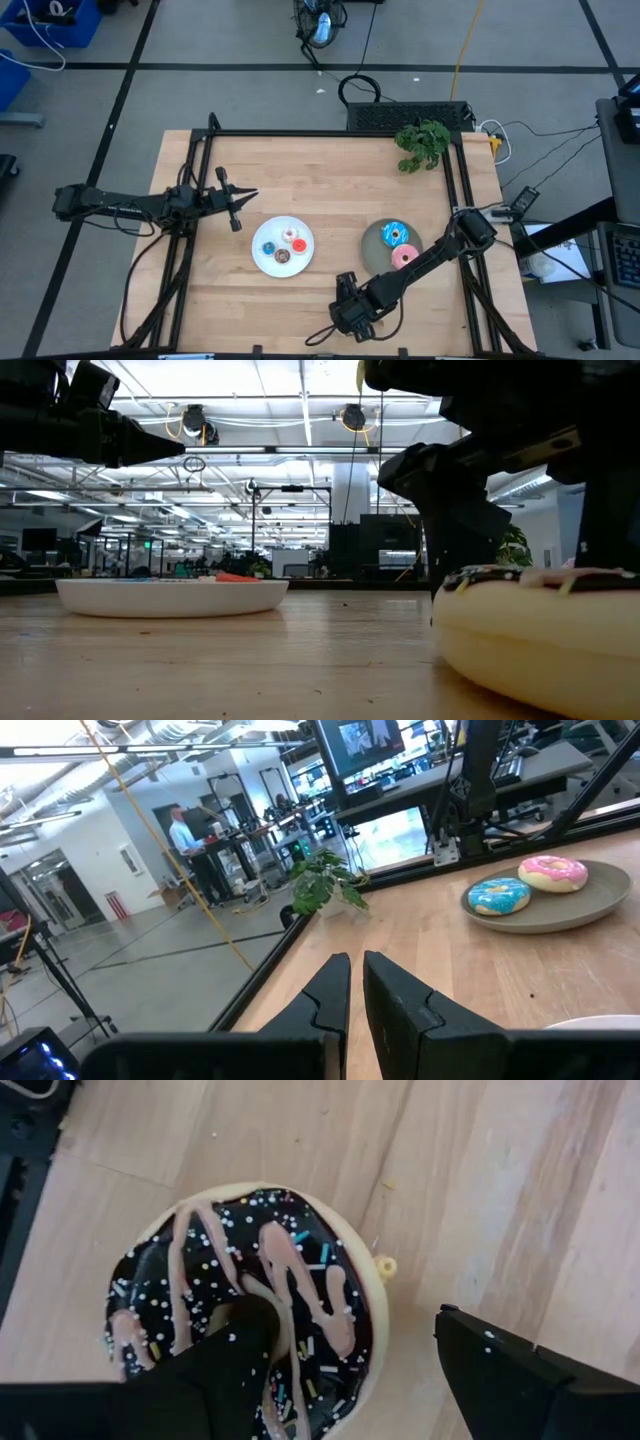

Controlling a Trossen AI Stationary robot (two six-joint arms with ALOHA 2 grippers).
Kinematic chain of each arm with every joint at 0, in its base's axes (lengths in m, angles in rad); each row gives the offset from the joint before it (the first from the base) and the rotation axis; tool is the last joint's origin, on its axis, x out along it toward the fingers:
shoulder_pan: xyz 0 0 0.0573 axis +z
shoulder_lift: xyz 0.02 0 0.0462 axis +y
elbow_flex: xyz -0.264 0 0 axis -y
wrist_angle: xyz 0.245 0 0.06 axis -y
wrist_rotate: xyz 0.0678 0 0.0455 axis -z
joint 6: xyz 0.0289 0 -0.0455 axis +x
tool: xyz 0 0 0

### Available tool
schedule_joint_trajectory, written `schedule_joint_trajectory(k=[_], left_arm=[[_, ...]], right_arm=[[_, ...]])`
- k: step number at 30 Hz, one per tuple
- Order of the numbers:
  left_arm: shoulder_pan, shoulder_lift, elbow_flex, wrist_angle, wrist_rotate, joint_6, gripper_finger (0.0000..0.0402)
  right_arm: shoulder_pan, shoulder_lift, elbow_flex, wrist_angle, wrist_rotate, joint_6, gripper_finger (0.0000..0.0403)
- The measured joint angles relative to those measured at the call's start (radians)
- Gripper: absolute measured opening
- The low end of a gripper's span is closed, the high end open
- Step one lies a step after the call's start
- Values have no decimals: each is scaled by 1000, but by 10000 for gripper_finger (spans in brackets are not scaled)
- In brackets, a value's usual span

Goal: Pick & Place donuts
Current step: Put the large black donut on the gray plate

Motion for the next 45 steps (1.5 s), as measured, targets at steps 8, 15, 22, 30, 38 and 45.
schedule_joint_trajectory(k=[8,15,22,30,38,45], left_arm=[[0,0,0,4,0,0,40],[0,0,0,5,1,0,40],[0,0,0,6,1,0,40],[0,0,0,6,2,0,40],[0,0,0,3,2,0,40],[0,0,0,1,2,7,40]], right_arm=[[-10,43,5,41,-66,6,229],[-32,19,1,4,-95,96,119],[-77,-133,-3,-191,-66,136,14],[-153,-344,0,-524,197,214,13],[-268,-383,-196,-473,119,157,13],[-338,-384,-418,-314,15,141,13]])
